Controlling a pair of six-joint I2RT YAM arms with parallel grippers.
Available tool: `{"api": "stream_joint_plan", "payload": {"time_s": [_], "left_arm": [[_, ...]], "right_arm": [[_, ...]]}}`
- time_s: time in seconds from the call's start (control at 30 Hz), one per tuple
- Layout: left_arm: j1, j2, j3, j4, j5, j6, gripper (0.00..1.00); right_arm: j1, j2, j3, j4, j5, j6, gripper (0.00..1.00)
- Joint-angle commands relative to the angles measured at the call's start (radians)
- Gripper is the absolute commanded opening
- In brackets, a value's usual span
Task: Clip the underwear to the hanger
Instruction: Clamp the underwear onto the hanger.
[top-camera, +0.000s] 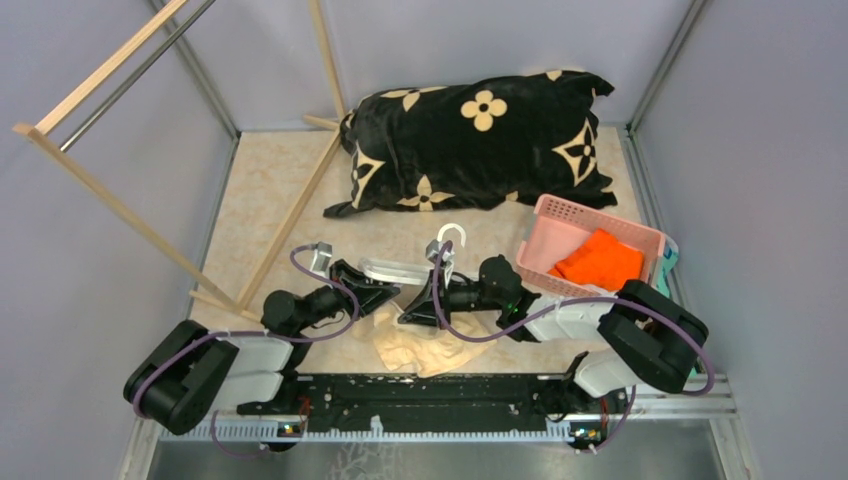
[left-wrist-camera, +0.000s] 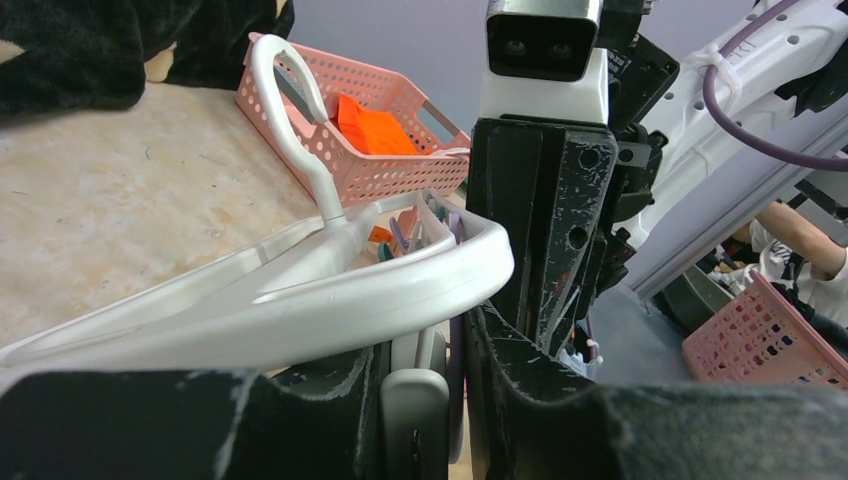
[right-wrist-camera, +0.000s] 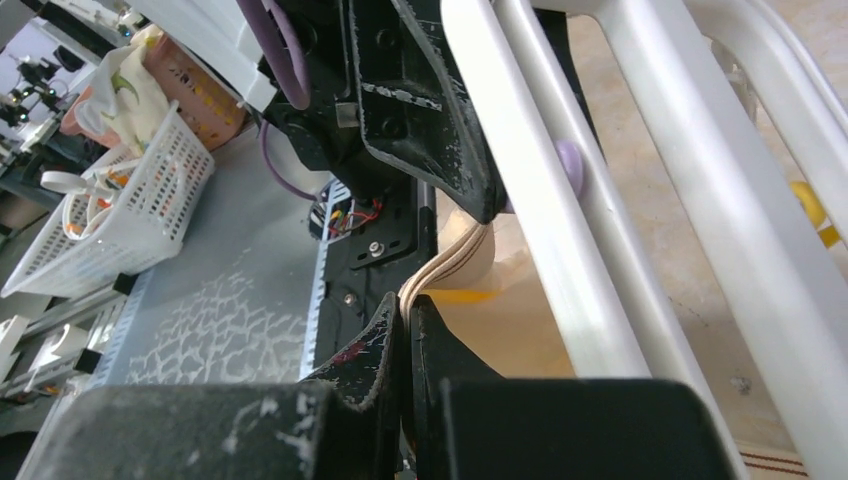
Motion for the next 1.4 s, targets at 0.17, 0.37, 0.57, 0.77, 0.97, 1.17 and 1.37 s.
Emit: {"api": "stream_joint_plan", "payload": {"time_s": [0.17, 0.37, 0.57, 0.77, 0.97, 1.17, 1.37], "left_arm": [[-0.002, -0.014, -0.014, 0.276, 0.018, -0.03, 0.0], [-0.003, -0.009, -0.013, 0.276, 0.023, -0.032, 0.0], [-0.004, 0.017, 0.0, 0.276, 0.046, -0.037, 0.0], [-0.003, 0.011, 0.0, 0.276, 0.023, -0.024, 0.0], [-0.003, 0.011, 0.001, 0.276, 0.019, -0.03, 0.0], [-0.004, 0.021, 0.009, 0.276, 0.044, -0.044, 0.04], [-0.003, 0.032, 0.02, 0.276, 0.06, -0.052, 0.04]], "right_arm": [[-0.006, -0.046, -0.007, 0.057, 0.086, -0.006, 0.0], [-0.005, -0.038, -0.008, 0.081, 0.093, 0.007, 0.0], [-0.004, -0.02, -0.003, 0.091, 0.049, 0.021, 0.0], [-0.004, -0.021, -0.005, 0.101, -0.007, 0.038, 0.0], [-0.004, -0.015, -0.018, 0.084, -0.043, 0.052, 0.0], [-0.004, -0.027, -0.025, 0.036, -0.011, 0.025, 0.0], [-0.004, -0.029, -0.013, 0.024, -0.001, 0.017, 0.0]]}}
